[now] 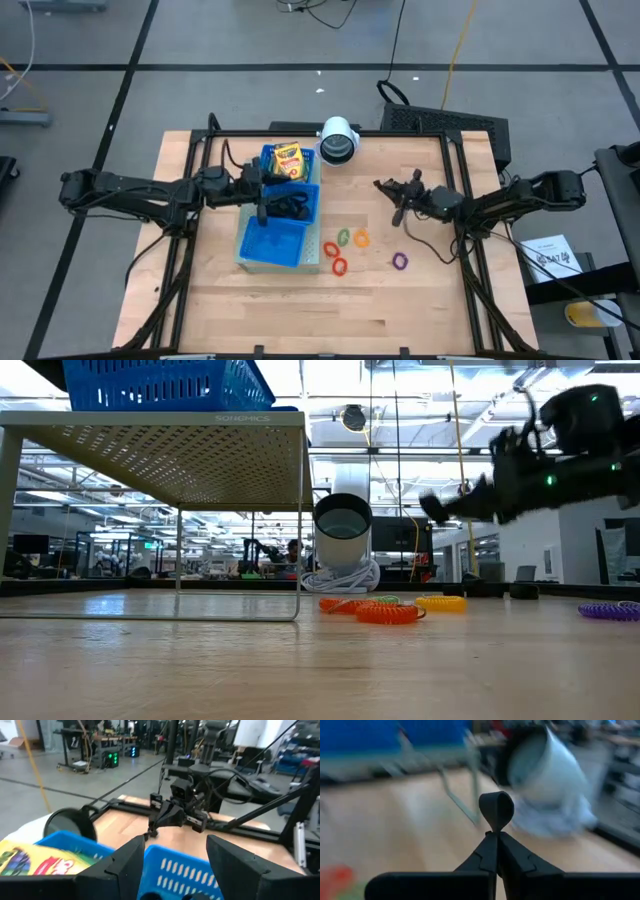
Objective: Pick & Place Office Desk Supplies
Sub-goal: Put the black rubber band into the middle blue bin on the shelf
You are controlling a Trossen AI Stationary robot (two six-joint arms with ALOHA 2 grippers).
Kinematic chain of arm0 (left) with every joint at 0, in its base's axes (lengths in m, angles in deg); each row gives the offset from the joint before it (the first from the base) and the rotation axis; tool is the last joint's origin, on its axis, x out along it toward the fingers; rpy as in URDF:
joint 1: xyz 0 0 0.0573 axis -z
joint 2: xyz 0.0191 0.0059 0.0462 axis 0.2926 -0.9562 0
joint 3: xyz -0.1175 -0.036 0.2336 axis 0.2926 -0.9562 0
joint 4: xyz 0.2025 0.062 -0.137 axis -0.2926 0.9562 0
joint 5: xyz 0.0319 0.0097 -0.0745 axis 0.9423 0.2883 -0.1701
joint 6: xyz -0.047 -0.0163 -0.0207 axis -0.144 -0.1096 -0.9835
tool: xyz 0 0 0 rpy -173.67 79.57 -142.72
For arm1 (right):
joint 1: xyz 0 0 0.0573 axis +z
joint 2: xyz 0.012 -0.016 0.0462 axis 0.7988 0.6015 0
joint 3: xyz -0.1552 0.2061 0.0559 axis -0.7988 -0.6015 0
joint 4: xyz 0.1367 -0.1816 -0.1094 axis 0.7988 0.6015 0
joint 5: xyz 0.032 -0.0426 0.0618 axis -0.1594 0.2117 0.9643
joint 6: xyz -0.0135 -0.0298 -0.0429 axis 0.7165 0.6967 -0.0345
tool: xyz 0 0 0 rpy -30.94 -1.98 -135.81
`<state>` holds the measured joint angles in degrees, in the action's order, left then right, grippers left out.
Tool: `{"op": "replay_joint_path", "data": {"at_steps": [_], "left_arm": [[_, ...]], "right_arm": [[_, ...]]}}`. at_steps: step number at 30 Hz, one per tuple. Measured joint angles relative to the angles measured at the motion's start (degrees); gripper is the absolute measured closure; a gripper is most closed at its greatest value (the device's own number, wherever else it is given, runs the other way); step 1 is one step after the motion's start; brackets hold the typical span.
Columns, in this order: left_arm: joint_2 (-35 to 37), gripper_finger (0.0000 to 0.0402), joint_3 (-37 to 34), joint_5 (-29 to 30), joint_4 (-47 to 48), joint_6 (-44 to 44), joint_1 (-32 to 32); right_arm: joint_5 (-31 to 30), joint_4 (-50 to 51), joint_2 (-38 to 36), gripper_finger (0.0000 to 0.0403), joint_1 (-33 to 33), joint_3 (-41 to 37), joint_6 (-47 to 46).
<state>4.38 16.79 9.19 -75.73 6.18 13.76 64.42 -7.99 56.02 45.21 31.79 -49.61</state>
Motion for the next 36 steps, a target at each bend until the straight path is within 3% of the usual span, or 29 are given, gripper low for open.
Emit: {"op": "replay_joint_path", "data": {"at_steps": [3,8,17,21,27,36], "left_arm": [[0.0,0.0179,0.0,-0.1,-1.8,0.5,0.8],[-0.1,0.0178,0.0,-0.1,-5.0,1.3,1.9],[-7.4,0.0179,2.3,0.0,-11.8,3.2,3.8],[-13.2,0.0179,6.7,-0.2,-11.8,5.4,5.3],[-21.9,0.0178,14.5,-5.9,-12.0,8.3,6.6],[-30.9,0.0178,22.9,-5.9,-11.9,9.1,6.8]], "right_arm": [[5.6,-5.7,0.0,0.0402,0.0,0.6,-0.5],[12.0,-3.2,0.0,0.0402,0.3,6.6,-1.0],[12.4,6.5,0.0,0.0402,6.1,19.0,7.2],[12.4,4.7,0.0,0.0402,8.8,20.3,9.4],[12.3,2.1,0.8,0.0403,11.8,20.3,11.1],[12.2,-8.2,6.9,0.0403,12.8,20.3,13.8]]}}
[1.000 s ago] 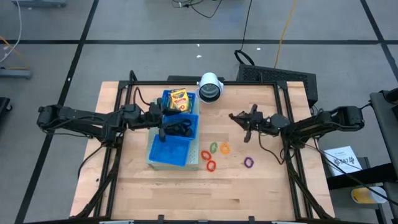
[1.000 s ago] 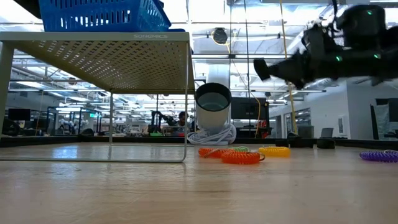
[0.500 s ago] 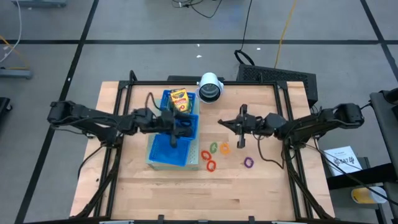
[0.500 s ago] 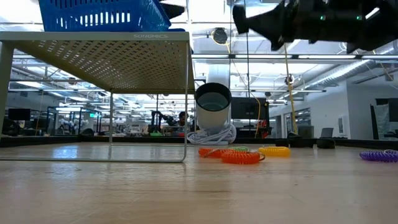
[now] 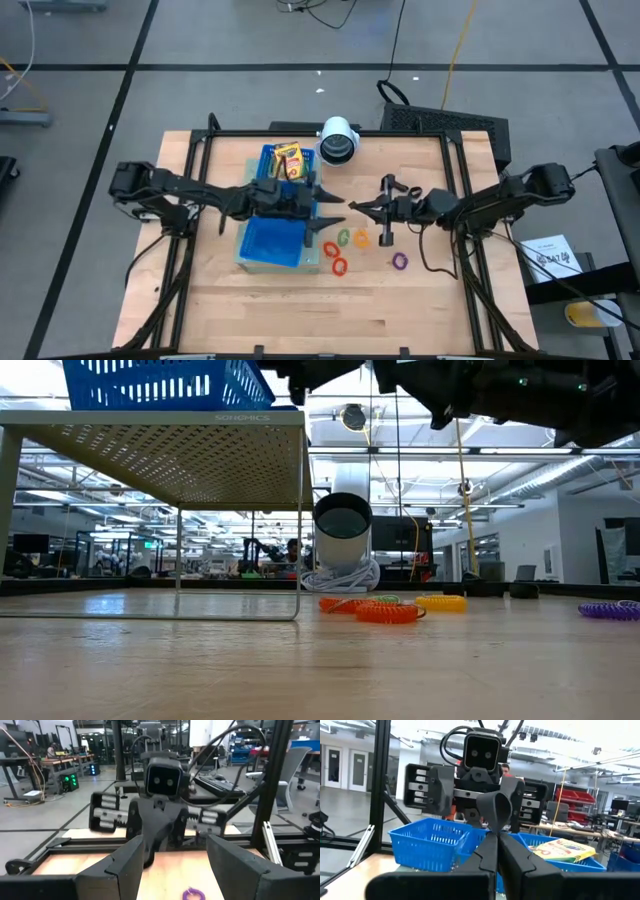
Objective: Pick & Place Office Desk Supplies
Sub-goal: Put the black rubber band into the middle blue bin on the shelf
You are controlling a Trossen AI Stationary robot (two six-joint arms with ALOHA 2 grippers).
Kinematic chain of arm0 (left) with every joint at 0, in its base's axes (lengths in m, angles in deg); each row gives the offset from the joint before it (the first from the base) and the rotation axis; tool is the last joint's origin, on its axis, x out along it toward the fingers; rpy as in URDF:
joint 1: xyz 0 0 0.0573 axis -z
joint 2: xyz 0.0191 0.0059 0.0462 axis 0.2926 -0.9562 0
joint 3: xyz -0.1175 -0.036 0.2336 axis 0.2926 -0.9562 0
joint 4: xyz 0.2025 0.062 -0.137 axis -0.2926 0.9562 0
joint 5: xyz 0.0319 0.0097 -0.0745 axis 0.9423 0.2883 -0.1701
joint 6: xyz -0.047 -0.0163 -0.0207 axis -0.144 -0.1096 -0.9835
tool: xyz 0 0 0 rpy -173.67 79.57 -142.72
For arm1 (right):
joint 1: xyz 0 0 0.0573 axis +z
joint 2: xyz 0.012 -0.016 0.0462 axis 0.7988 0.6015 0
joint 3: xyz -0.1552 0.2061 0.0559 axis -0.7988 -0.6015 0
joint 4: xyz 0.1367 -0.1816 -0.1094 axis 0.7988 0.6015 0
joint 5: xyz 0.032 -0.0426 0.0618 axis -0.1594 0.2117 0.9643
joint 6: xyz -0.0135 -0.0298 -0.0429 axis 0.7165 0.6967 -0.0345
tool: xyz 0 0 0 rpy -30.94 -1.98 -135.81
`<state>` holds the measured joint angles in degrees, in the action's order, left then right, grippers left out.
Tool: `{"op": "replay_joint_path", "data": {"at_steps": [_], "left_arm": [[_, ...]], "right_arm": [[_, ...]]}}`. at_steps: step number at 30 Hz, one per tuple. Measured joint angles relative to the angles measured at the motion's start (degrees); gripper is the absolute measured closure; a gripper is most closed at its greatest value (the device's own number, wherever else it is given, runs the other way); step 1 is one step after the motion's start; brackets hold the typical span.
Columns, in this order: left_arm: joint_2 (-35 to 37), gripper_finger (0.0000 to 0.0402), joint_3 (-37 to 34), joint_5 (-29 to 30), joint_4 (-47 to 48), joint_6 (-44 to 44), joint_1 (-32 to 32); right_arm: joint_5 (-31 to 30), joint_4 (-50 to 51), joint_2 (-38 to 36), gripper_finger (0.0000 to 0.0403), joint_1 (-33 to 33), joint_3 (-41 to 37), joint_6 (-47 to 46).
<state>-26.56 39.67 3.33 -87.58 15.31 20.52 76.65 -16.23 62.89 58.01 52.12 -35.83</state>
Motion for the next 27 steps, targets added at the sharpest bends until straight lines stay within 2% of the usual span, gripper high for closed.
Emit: {"op": "replay_joint_path", "data": {"at_steps": [7,17,21,27], "left_arm": [[-4.1,0.0178,3.4,0.3,0.0,1.4,-0.3],[-4.8,0.0181,4.2,0.4,-0.2,4.1,-0.4],[-4.8,0.0212,4.2,0.4,-0.1,4.1,-0.5],[-4.8,0.029,4.2,0.4,0.2,4.1,-0.5]], "right_arm": [[0.1,-5.5,4.2,0.0403,0.0,0.4,0.0],[0.2,-3.6,5.5,0.0403,0.0,1.7,0.0],[0.2,-3.3,5.5,0.0403,0.0,1.7,0.0],[0.1,-3.1,5.5,0.0403,0.0,1.7,0.0]]}}
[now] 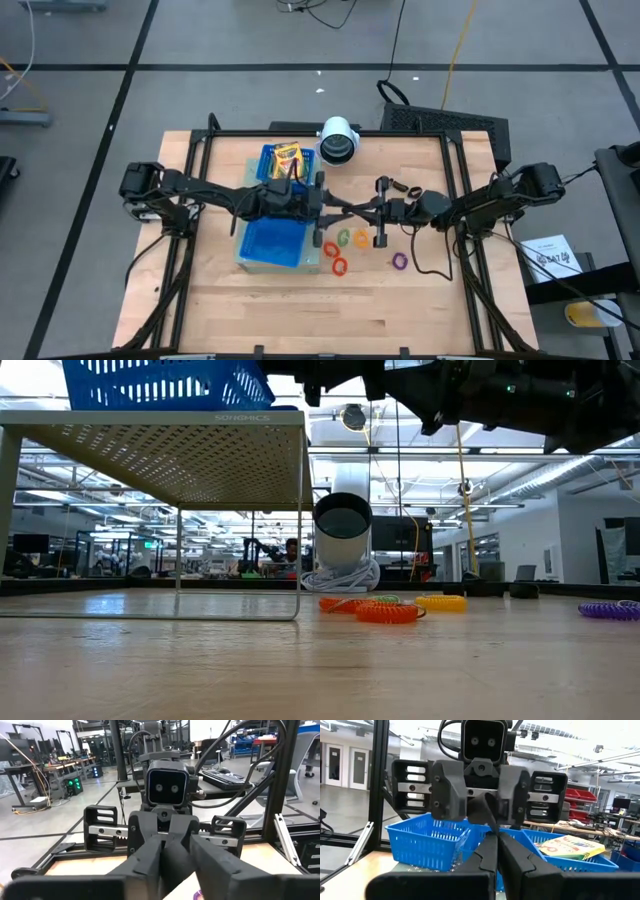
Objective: Pick & Place Office Desk Supplies
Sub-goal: Put the black rubber band into the middle blue bin on the shelf
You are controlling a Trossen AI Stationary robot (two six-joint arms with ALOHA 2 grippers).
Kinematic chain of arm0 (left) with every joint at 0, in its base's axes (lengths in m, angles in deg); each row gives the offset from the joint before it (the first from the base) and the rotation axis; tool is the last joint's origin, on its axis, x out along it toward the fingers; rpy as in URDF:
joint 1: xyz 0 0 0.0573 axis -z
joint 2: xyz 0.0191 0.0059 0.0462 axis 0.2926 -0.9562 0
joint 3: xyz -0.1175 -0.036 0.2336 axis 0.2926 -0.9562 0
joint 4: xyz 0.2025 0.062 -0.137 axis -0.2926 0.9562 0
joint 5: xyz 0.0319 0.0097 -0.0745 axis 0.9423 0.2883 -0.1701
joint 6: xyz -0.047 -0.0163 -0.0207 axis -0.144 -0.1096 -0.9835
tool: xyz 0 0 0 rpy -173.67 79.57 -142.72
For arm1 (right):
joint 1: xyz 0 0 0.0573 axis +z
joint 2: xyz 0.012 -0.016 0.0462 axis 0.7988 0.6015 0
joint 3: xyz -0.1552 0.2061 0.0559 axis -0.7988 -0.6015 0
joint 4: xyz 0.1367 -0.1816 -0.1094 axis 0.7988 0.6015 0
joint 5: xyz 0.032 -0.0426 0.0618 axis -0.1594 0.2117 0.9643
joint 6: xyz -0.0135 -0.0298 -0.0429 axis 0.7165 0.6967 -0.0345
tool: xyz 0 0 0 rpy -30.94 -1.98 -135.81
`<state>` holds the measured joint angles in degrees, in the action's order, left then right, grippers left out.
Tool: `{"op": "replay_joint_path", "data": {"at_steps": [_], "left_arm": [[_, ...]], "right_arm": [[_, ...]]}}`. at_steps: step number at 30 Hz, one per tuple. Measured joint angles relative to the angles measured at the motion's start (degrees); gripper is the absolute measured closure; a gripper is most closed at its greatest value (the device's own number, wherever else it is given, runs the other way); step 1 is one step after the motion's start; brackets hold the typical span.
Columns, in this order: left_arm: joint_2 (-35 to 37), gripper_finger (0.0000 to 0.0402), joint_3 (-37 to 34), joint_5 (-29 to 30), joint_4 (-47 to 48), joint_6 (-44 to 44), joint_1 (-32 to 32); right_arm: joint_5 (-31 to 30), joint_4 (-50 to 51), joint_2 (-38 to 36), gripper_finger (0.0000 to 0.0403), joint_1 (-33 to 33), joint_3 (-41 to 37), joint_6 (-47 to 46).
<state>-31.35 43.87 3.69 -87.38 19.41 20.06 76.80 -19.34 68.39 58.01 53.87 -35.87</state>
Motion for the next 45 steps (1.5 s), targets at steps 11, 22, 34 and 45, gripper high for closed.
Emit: {"op": "replay_joint_path", "data": {"at_steps": [11,22,34,45], "left_arm": [[0.0,0.0393,0.0,0.0,2.5,1.1,-0.1],[9.1,0.0394,0.0,0.0,15.1,1.3,-1.4],[28.5,0.0387,-13.9,0.9,17.9,-4.9,-3.0],[41.2,0.0373,-27.5,7.0,17.5,-17.1,-3.1]], "right_arm": [[0.0,0.5,0.0,0.0402,0.0,0.0,0.0],[-0.8,7.3,-3.8,0.0299,0.0,0.0,-3.4],[-5.0,23.8,-13.0,0.0221,0.0,-0.1,-4.1],[-5.2,23.5,-13.3,0.0235,-0.6,-1.1,-4.1]]}}
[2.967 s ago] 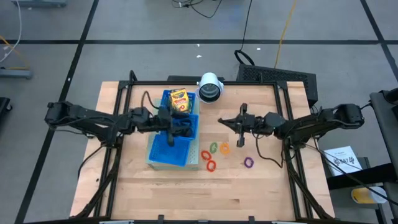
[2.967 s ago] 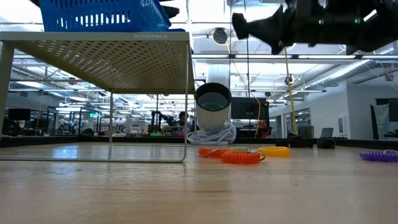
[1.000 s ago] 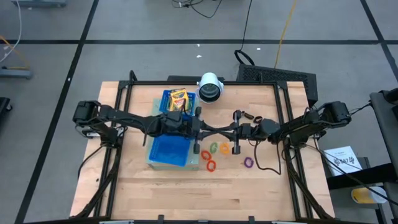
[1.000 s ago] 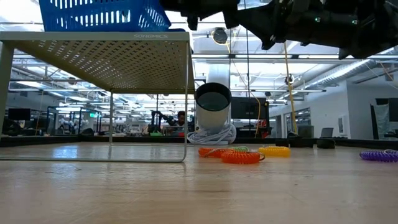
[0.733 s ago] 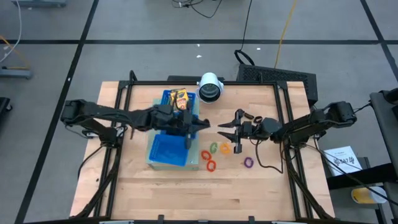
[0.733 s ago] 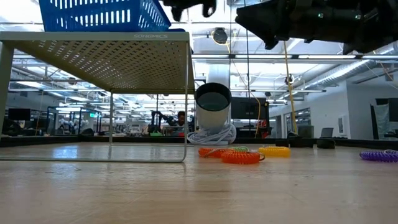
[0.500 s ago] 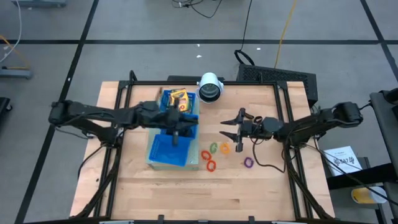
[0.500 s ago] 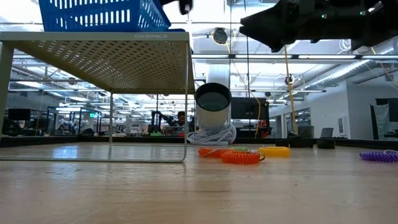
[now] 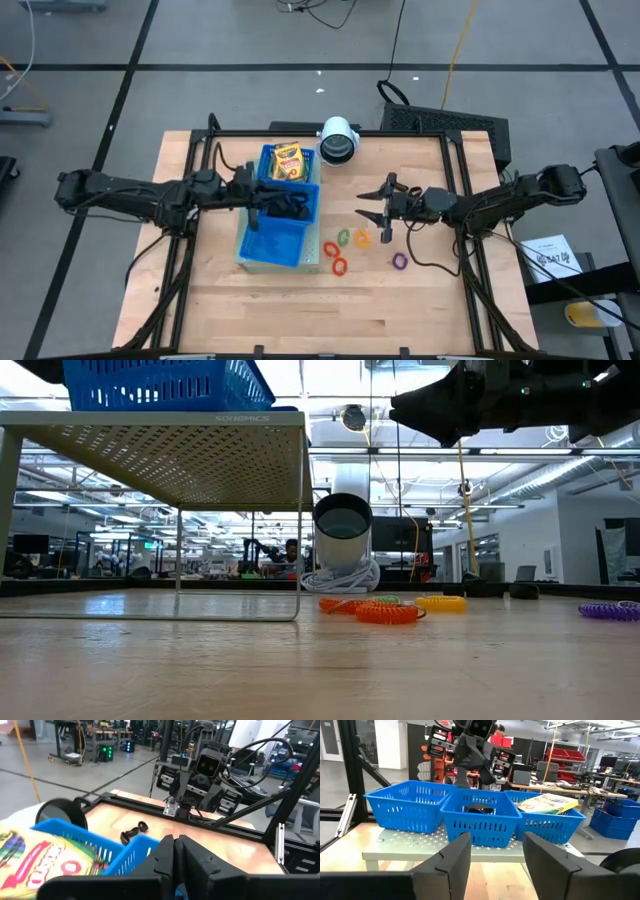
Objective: Pick & Place Office Desk Supplies
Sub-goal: Put the black rubber band into the middle blue bin on the shelf
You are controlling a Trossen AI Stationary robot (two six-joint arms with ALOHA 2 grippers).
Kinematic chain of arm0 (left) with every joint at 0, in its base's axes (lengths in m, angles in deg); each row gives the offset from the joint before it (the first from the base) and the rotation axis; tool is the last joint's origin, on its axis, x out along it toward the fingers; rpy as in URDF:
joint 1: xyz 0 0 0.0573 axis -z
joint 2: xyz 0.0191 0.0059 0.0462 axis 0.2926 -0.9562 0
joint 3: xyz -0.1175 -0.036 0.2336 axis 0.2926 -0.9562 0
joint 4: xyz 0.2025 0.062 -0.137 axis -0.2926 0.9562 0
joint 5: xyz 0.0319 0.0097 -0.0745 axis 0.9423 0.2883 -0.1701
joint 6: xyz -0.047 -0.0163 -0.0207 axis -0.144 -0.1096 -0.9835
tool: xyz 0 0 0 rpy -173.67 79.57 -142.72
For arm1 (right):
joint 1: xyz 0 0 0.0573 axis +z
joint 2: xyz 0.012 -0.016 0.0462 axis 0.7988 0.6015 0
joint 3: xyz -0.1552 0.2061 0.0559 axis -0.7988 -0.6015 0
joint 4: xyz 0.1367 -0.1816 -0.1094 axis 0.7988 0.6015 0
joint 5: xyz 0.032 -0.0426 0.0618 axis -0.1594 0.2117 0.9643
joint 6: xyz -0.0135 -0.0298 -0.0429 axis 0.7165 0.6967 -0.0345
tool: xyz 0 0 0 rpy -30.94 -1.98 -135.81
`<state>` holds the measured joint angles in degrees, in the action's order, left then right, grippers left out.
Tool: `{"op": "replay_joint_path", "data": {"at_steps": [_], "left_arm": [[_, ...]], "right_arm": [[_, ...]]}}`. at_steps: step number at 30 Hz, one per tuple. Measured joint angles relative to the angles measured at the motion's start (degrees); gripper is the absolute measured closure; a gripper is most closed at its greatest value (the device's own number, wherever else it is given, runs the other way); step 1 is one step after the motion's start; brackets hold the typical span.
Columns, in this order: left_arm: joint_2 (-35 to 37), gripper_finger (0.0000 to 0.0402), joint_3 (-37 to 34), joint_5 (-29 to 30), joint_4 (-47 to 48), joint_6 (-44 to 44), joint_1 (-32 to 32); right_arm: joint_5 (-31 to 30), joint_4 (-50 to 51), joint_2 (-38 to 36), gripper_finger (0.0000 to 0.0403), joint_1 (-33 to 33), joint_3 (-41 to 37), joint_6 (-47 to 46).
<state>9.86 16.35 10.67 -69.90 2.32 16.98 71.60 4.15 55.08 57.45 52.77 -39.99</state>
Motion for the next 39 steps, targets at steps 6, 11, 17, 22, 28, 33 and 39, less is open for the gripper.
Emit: {"op": "replay_joint_path", "data": {"at_steps": [6,11,17,22,28,33,39], "left_arm": [[0.0,0.0362,-0.1,0.0,0.0,-1.3,0.1],[-1.3,0.0359,-0.1,-0.4,0.4,-3.0,0.0],[-1.6,0.03,-0.1,-3.0,0.2,-5.2,0.1],[-1.6,0.0209,-0.1,-0.7,0.2,-5.7,0.0],[-1.6,0.0125,-0.1,0.5,-1.3,-4.9,0.0],[-1.6,0.009,-0.1,0.8,-2.3,-2.7,0.1],[-1.6,0.0083,-0.1,1.1,-2.9,-1.9,0.0]], "right_arm": [[0.0,0.0,0.0,0.0235,0.0,0.0,0.0],[0.2,0.4,0.0,0.0235,0.0,0.0,0.0],[0.2,0.8,0.0,0.0236,0.0,0.0,0.1],[0.2,0.8,0.0,0.0237,0.0,0.0,0.2],[0.2,1.1,0.0,0.0238,0.0,0.0,0.3],[-5.8,4.0,0.0,0.0237,0.0,0.0,-0.6],[-23.5,15.5,-0.1,0.0238,-0.4,0.0,-3.3]]}}
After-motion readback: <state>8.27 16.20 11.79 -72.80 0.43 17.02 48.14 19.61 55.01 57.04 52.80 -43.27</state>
